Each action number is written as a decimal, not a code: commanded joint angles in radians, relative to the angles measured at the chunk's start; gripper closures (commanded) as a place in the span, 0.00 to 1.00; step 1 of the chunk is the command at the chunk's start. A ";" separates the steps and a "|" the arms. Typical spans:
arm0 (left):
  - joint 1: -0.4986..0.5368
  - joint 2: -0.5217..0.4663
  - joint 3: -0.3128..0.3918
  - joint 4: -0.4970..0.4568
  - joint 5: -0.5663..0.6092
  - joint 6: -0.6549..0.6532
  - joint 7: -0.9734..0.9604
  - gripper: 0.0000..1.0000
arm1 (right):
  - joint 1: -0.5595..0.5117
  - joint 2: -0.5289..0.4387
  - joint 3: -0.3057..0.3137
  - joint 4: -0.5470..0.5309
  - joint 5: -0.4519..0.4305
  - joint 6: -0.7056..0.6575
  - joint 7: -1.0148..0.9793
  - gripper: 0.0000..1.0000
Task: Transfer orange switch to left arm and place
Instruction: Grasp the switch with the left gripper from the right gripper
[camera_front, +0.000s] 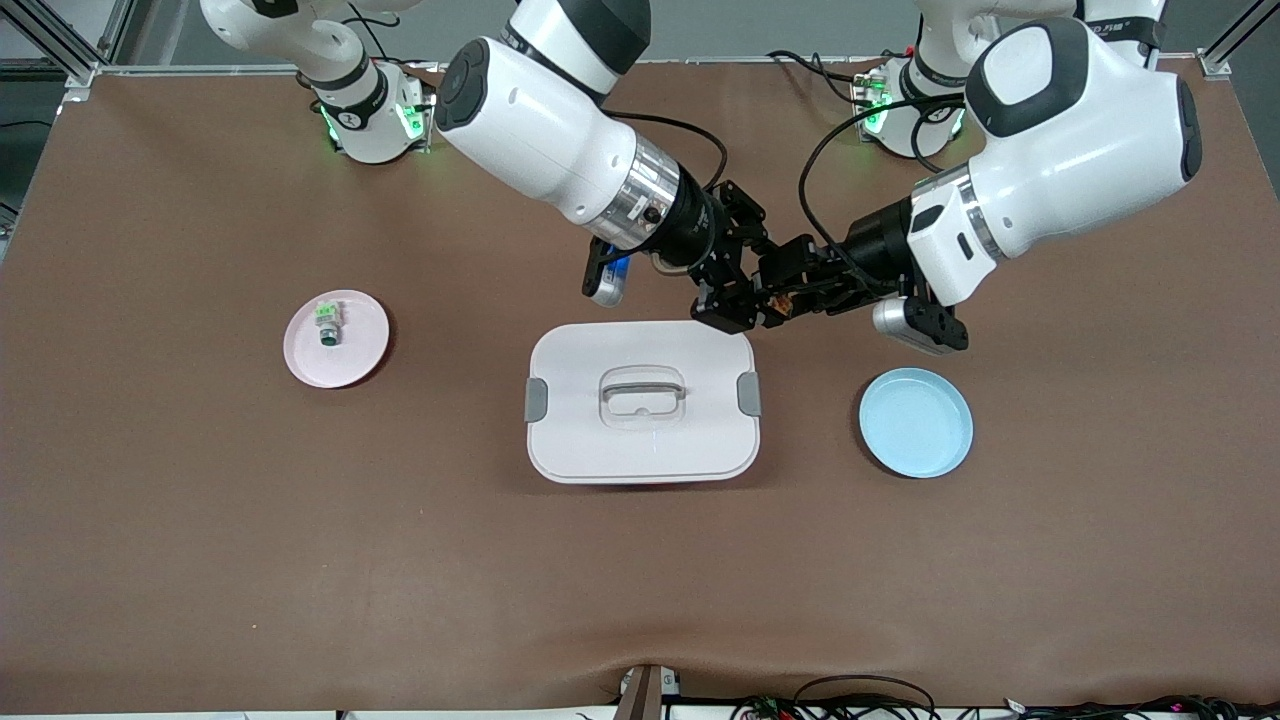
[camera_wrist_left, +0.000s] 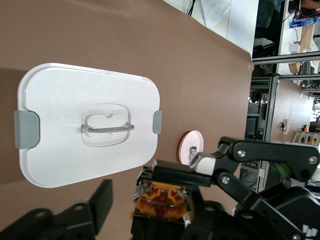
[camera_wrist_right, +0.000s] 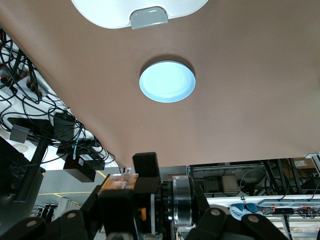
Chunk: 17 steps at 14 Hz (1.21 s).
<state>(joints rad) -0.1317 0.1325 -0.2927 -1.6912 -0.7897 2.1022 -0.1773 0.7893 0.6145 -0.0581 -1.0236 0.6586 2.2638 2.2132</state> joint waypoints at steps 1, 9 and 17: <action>0.006 -0.002 -0.002 0.013 -0.016 -0.002 0.007 0.47 | 0.001 0.022 -0.002 0.042 0.016 0.000 0.020 1.00; 0.017 -0.007 0.000 0.013 0.003 -0.005 0.033 1.00 | 0.001 0.022 -0.002 0.043 0.016 0.002 0.036 1.00; 0.030 0.007 0.021 0.007 0.229 -0.011 0.068 1.00 | -0.001 0.021 -0.012 0.043 0.013 -0.003 0.036 0.00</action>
<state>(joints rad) -0.1029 0.1416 -0.2805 -1.6845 -0.6122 2.0993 -0.1229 0.7893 0.6210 -0.0655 -1.0118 0.6619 2.2694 2.2297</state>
